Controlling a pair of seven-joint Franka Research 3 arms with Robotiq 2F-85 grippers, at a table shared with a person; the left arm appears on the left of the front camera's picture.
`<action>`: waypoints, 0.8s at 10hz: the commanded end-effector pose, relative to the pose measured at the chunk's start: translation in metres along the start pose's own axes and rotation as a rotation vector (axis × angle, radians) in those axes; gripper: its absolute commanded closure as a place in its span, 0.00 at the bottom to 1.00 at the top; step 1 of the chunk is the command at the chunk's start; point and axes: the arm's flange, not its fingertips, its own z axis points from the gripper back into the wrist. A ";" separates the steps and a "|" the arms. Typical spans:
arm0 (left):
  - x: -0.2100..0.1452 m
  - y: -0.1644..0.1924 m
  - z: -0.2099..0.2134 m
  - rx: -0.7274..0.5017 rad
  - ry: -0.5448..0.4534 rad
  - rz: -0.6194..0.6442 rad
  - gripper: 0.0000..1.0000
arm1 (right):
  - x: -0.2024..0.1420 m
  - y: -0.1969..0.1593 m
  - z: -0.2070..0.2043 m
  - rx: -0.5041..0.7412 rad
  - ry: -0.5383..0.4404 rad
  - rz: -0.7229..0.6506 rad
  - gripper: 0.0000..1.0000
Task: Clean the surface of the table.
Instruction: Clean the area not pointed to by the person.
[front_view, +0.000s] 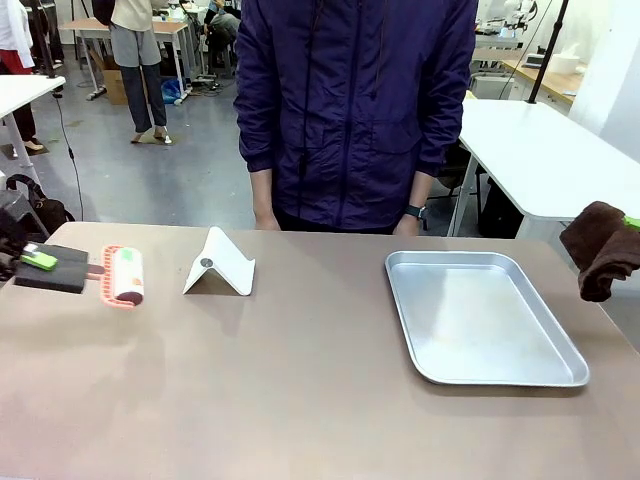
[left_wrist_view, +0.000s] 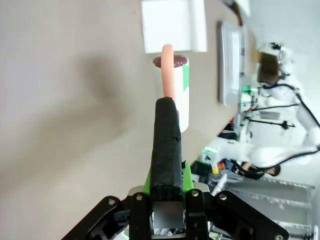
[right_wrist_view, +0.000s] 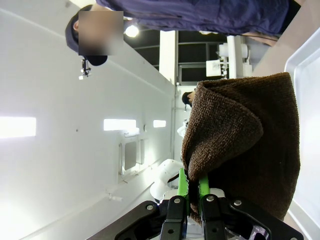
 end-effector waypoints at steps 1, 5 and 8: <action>-0.008 0.002 0.034 -0.048 0.027 -0.042 0.78 | -0.001 0.004 0.000 0.011 0.007 0.007 0.91; -0.045 0.031 0.105 -0.247 0.128 -0.080 0.78 | -0.001 0.004 0.000 0.011 0.007 0.007 0.91; -0.055 0.028 0.101 -0.243 0.087 -0.058 0.78 | -0.001 0.004 0.000 0.011 0.007 0.007 0.91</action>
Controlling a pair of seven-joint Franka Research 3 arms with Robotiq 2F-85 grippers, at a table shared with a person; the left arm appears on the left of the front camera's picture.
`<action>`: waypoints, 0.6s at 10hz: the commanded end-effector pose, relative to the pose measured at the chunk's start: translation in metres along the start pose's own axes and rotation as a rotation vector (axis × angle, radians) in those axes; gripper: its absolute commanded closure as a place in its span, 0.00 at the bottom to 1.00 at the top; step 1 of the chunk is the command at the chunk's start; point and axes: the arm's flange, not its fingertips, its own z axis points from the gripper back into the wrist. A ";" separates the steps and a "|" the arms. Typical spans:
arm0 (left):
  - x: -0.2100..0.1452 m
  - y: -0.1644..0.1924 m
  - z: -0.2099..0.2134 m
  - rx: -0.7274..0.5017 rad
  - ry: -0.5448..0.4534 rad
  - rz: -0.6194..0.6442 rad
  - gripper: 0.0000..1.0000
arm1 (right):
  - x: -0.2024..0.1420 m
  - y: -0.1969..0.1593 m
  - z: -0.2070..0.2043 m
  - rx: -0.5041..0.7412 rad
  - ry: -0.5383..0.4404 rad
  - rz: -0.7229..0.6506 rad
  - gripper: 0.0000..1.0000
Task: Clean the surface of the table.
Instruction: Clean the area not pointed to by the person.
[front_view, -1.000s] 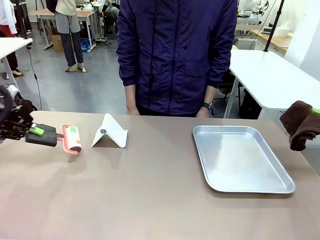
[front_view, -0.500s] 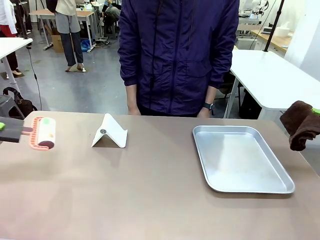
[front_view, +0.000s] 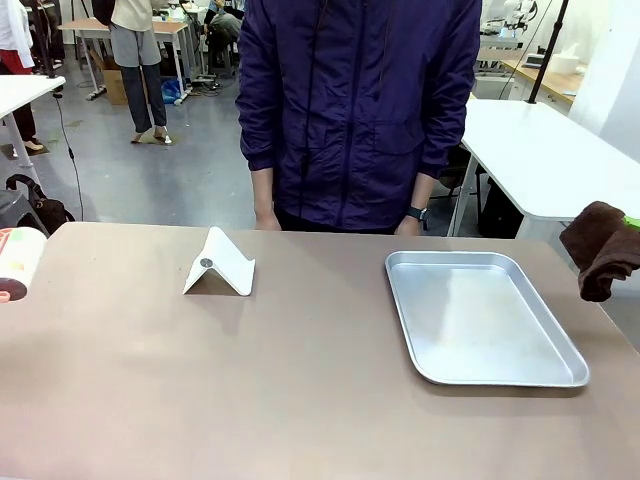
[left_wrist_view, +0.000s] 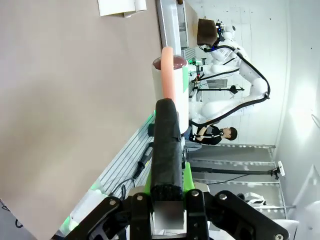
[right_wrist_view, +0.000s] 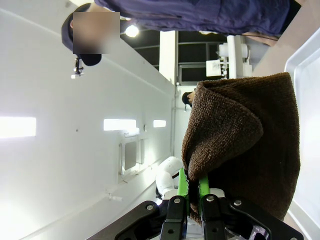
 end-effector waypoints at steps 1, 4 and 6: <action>0.005 -0.012 -0.012 0.045 -0.014 -0.012 0.78 | -0.001 0.004 0.000 0.010 0.007 0.007 0.91; 0.005 -0.012 -0.012 0.045 -0.014 -0.012 0.78 | -0.001 0.004 0.000 0.010 0.007 0.007 0.91; 0.005 -0.012 -0.012 0.045 -0.014 -0.012 0.78 | -0.001 0.004 0.000 0.010 0.007 0.007 0.91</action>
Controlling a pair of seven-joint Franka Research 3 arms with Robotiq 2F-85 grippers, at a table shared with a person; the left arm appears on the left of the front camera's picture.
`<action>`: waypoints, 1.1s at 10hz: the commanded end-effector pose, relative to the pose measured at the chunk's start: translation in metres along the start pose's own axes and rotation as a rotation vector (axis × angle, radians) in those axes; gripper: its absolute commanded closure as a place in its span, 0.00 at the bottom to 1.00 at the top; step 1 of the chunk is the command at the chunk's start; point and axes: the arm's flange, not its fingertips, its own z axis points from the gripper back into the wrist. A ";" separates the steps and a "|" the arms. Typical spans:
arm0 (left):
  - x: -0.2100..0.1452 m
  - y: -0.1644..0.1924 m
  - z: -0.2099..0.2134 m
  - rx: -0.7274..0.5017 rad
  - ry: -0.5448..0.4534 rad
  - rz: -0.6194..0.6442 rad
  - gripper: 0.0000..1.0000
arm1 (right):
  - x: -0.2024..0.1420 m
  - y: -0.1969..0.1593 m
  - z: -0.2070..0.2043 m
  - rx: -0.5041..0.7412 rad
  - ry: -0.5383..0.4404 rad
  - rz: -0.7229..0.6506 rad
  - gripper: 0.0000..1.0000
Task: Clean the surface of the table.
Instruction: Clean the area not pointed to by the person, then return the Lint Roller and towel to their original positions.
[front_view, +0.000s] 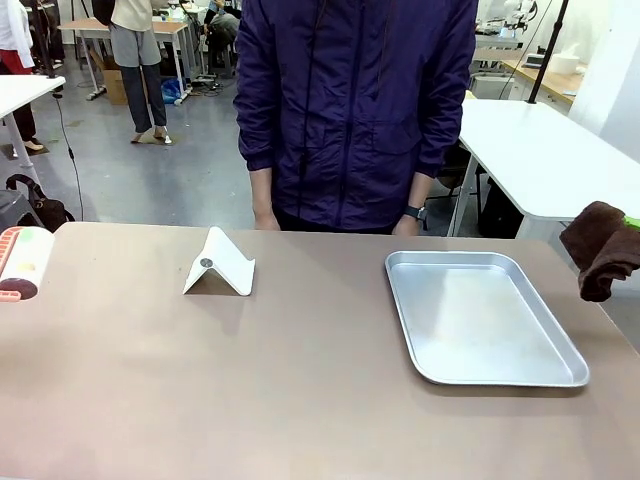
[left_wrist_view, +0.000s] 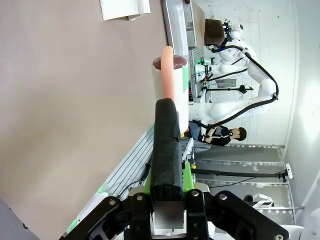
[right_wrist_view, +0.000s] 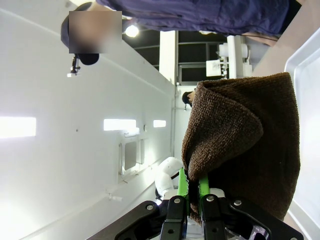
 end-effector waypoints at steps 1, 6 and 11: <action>-0.004 -0.004 -0.007 -0.001 -0.012 0.012 0.78 | -0.001 0.004 0.000 0.011 0.007 0.007 0.91; -0.004 -0.004 -0.007 -0.001 -0.012 0.012 0.78 | -0.001 0.004 0.000 0.011 0.007 0.007 0.91; 0.013 -0.040 -0.014 -0.044 0.068 -0.065 0.78 | -0.004 0.024 -0.029 -0.057 -0.019 0.032 0.91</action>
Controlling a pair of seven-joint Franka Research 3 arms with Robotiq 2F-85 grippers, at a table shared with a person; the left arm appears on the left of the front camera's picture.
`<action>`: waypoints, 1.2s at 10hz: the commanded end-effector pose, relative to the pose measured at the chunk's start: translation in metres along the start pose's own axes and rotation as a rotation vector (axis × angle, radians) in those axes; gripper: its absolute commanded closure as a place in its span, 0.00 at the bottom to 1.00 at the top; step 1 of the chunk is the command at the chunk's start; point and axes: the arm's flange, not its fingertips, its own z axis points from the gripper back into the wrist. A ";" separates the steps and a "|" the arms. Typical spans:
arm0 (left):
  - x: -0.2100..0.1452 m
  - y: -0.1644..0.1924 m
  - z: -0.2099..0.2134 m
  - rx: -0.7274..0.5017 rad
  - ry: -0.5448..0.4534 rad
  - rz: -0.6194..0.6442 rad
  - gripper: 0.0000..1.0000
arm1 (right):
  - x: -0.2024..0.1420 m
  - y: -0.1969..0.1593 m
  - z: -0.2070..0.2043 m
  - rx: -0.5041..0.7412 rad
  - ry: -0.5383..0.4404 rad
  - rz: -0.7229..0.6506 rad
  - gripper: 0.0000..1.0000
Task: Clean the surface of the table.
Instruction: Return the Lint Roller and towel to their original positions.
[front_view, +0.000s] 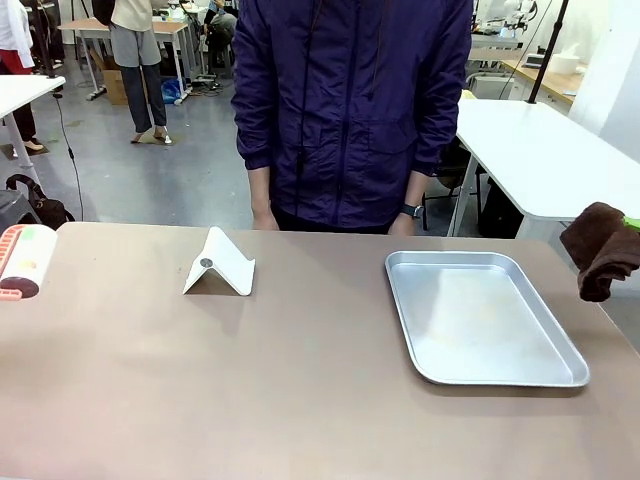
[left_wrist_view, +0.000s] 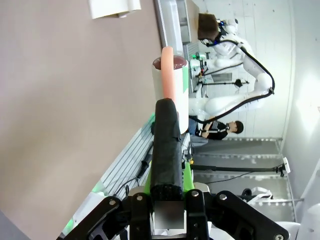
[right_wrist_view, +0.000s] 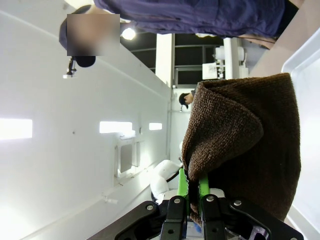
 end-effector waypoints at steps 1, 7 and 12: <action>0.024 -0.064 -0.024 0.008 0.092 -0.075 0.78 | -0.005 0.036 -0.062 -0.082 0.054 0.052 0.91; 0.057 -0.244 -0.183 0.398 0.181 0.011 0.78 | -0.050 0.088 -0.262 -0.191 0.376 0.228 0.91; 0.138 -0.273 -0.293 0.585 -0.132 0.188 0.78 | -0.098 0.028 -0.409 -0.236 0.382 0.201 0.91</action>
